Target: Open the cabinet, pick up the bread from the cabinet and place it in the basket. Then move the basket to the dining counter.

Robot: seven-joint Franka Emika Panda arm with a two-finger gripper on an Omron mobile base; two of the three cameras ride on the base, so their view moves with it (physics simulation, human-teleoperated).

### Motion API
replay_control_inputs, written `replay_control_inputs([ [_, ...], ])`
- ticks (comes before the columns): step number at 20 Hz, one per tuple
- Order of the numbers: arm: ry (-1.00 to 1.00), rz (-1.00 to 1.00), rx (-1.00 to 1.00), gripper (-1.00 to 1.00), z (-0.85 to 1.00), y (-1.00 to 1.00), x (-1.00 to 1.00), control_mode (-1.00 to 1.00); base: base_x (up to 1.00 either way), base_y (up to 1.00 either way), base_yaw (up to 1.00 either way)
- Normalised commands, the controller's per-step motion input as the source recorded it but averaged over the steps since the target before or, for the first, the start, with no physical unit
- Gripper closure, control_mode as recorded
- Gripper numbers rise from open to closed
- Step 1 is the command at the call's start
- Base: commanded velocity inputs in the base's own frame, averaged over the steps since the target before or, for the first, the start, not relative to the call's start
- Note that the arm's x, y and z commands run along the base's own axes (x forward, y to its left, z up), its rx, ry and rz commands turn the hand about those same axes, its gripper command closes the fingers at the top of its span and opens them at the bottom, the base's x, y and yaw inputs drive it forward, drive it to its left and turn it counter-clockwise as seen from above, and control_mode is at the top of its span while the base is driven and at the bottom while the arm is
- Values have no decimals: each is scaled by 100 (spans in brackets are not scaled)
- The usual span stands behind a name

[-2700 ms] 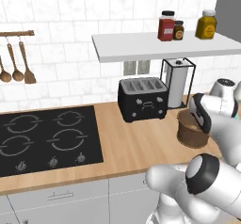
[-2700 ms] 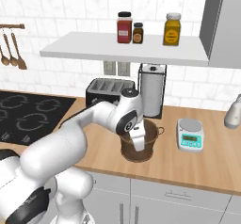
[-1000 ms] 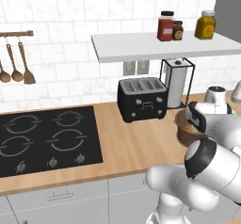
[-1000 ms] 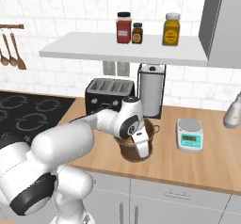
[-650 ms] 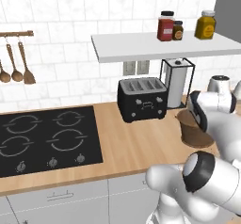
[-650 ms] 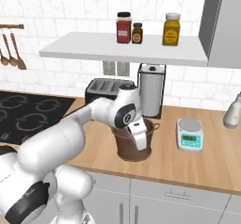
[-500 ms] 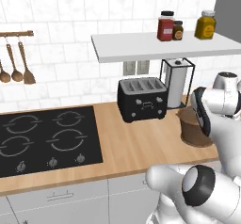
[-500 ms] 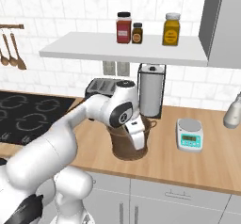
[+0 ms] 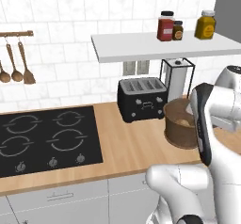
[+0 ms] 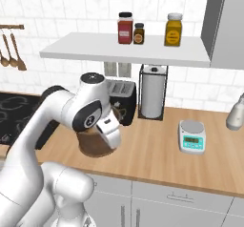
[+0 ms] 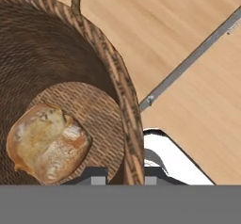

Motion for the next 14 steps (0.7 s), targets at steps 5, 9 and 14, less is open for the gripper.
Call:
replay_control_inputs([
  [5,-28,15,-1,100,28,59,-24,-100,0,0,0],
  [9,-23,12,-1,100,42,51,-14,-100,0,0,0],
  [14,-11,5,0,100,24,9,-22,100,-20,-15,-5],
])
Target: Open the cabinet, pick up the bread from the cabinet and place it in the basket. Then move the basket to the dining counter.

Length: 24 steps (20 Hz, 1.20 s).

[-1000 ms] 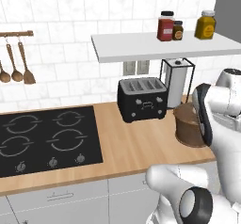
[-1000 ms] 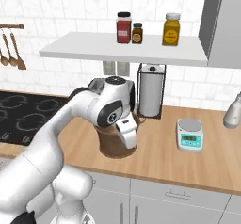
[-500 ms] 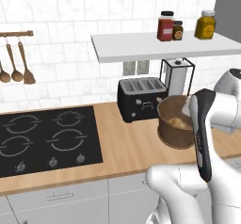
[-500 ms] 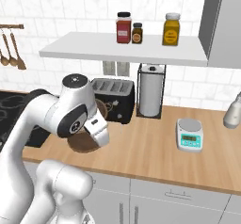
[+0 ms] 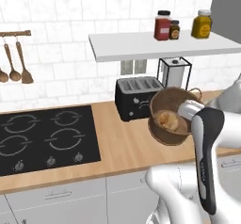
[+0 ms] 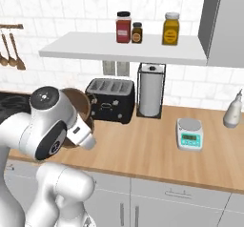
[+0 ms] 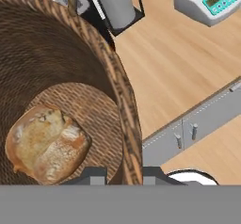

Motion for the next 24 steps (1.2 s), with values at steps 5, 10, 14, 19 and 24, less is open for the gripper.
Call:
replay_control_inputs([
  [5,0,0,0,100,0,0,0,100,-45,-56,-54],
  [10,0,0,0,100,0,0,0,100,0,0,-100],
  [14,0,0,0,100,0,0,0,100,0,0,-100],
  [19,0,0,0,100,0,0,0,100,0,0,-100],
  [24,0,0,0,100,0,0,0,100,0,0,-97],
])
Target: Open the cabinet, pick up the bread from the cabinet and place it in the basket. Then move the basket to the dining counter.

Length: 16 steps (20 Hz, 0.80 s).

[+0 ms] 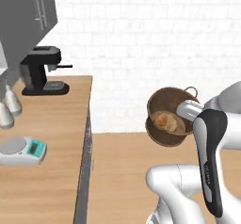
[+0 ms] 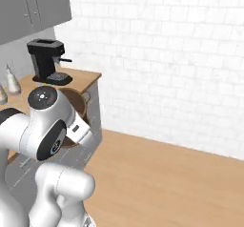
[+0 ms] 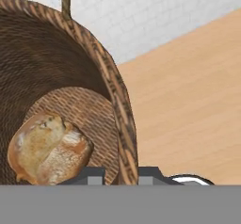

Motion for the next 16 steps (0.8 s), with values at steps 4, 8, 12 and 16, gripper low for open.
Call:
replay_control_inputs([
  [4,0,0,0,100,0,0,0,100,0,0,-97],
  [8,0,0,0,100,0,0,0,100,0,0,-92],
  [12,0,0,0,100,0,0,0,100,0,0,-91],
  [16,0,0,0,100,0,0,0,100,0,0,-92],
])
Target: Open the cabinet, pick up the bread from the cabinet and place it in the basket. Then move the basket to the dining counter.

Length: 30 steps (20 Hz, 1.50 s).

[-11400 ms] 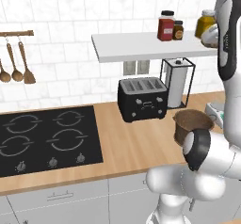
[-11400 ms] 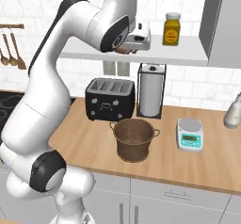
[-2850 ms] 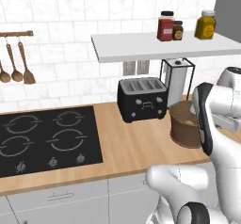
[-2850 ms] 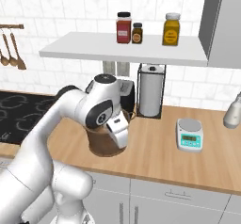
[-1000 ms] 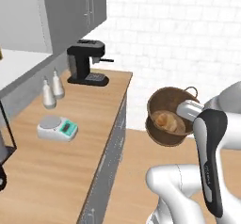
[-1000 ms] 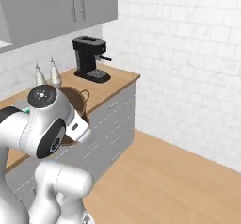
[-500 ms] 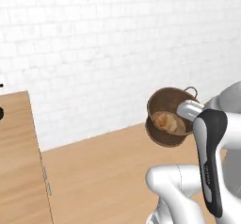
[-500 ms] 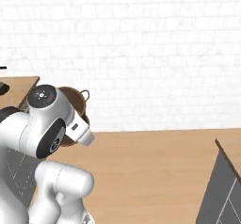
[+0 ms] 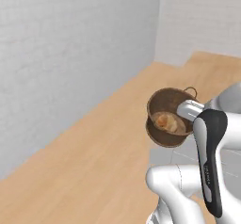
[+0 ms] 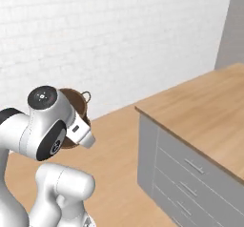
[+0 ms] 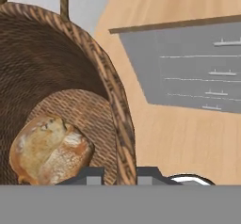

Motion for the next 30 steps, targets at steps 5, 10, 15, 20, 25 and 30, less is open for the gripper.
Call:
replay_control_inputs([
  [5,0,0,0,100,0,0,0,100,0,0,-89],
  [10,0,0,0,100,0,0,0,100,61,-24,-58],
  [15,0,0,0,100,0,0,0,100,97,-14,-13],
  [20,0,0,0,100,0,0,0,100,46,-15,-13],
  [25,0,0,0,100,0,0,0,100,19,-5,-11],
  [30,0,0,0,100,0,0,0,100,6,-1,-27],
])
